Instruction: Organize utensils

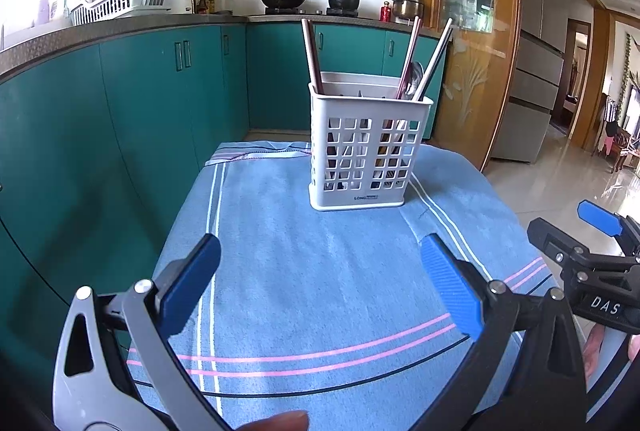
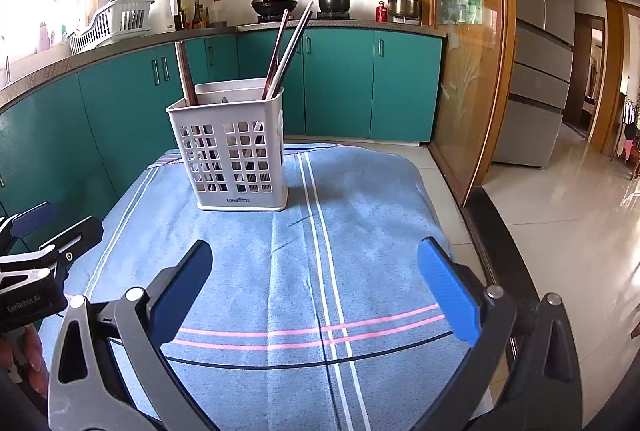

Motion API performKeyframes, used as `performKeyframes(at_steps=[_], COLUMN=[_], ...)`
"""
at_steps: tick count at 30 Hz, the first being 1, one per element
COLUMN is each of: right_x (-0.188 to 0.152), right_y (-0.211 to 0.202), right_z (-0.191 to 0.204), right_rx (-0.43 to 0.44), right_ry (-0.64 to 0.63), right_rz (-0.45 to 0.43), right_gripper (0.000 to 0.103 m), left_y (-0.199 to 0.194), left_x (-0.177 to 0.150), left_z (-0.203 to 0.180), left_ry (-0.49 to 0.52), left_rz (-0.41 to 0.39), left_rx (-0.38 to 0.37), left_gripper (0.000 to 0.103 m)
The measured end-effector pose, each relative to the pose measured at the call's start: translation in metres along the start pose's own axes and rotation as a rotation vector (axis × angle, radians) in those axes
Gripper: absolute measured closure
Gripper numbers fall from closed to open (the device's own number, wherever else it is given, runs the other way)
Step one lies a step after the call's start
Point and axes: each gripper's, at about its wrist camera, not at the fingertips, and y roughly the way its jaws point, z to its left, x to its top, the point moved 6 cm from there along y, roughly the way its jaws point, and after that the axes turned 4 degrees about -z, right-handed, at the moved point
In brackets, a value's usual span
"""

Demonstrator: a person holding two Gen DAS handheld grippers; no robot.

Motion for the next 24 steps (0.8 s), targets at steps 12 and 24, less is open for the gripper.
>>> performKeyframes(at_steps=[12, 24], right_x=[-0.0022, -0.004], right_y=[0.001, 0.0019], right_z=[-0.001, 0.0008], right_rx=[-0.01, -0.015], right_ry=[-0.005, -0.012], right_rz=[0.002, 0.004], right_gripper=[0.003, 0.003], left_y=[0.0019, 0.0012], left_x=[-0.0017, -0.0018], left_z=[-0.0033, -0.0028], left_ry=[0.013, 0.017], left_rz=[0.008, 0.004], left_rx=[0.001, 0.002], left_gripper=[0.004, 0.004])
